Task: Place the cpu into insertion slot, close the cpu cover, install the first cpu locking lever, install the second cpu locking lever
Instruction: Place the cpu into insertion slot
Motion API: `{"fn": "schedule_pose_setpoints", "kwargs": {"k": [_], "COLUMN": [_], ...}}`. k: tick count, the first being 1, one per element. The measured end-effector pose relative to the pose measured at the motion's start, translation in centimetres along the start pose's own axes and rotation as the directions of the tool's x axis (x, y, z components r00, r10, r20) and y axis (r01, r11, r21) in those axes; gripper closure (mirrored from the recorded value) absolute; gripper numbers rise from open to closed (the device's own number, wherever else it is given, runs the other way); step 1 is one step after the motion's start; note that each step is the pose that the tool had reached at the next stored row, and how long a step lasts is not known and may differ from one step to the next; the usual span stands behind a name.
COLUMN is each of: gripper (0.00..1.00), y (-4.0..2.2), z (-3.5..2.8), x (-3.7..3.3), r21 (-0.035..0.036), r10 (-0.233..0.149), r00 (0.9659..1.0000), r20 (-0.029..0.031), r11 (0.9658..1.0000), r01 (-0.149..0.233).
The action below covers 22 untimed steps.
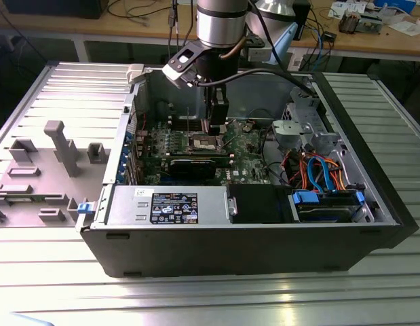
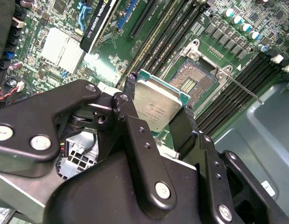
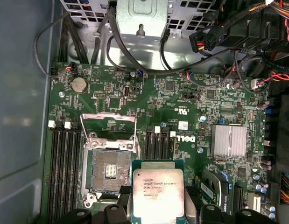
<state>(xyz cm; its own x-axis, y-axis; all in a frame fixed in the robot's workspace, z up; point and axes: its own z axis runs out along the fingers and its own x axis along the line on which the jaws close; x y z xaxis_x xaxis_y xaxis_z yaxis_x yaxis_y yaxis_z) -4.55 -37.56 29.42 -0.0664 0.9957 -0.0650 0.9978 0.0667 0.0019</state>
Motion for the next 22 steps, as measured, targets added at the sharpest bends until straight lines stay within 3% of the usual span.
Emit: {"fn": "schedule_pose_setpoints", "kwargs": {"k": [22], "gripper": [0.46], "y": [-0.04], "z": [0.28], "x": [0.30], "r21": [0.0008], "r10": [0.011], "r00": [0.9999], "r20": [0.0018], "r11": [0.9999], "r01": [-0.011]}}
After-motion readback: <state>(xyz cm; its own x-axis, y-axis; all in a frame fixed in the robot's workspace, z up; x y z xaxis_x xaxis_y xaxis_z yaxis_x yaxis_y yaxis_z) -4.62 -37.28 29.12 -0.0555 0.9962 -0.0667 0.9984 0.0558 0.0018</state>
